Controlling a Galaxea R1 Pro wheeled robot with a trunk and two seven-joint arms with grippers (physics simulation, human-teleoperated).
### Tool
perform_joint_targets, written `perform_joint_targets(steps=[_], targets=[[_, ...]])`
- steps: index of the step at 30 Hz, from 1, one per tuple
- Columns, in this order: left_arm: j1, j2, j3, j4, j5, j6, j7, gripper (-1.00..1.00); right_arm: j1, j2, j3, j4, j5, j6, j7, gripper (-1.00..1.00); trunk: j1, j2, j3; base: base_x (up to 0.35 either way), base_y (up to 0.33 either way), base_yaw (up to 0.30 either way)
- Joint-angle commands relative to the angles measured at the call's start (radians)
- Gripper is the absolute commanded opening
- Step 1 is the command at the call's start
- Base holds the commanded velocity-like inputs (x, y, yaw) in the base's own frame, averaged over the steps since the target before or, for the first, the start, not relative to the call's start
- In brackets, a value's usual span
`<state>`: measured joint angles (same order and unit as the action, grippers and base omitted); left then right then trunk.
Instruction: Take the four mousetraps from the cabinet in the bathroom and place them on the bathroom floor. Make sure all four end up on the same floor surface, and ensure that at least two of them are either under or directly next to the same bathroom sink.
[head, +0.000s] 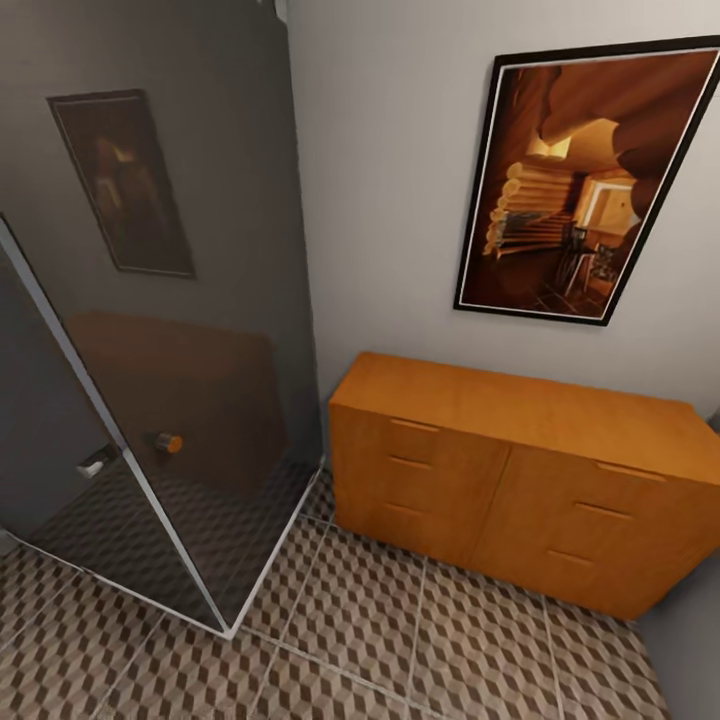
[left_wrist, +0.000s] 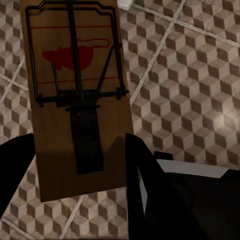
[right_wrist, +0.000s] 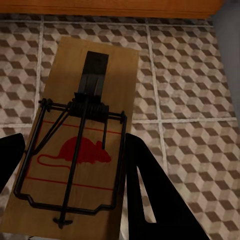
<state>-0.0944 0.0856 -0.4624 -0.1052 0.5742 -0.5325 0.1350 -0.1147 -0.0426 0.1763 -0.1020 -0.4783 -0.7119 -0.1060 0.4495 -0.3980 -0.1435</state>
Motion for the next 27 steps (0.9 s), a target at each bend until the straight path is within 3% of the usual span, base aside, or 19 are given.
perform_joint_targets(steps=[1, 27], targets=[[-0.001, 0.000, -0.009, -0.001, -0.001, -0.001, 0.009, -1.00, 0.000, 0.000, 0.009, -0.001, -0.002, -0.001, -0.009, -1.00, 0.001, -0.002, -0.002, 0.000, 0.000, 0.253], [-0.001, 0.000, -0.009, 0.001, -0.001, 0.000, 0.009, -1.00, 0.000, 0.001, 0.009, -0.001, -0.001, -0.001, -0.009, -1.00, 0.001, -0.002, -0.002, 0.000, 0.000, 0.244]])
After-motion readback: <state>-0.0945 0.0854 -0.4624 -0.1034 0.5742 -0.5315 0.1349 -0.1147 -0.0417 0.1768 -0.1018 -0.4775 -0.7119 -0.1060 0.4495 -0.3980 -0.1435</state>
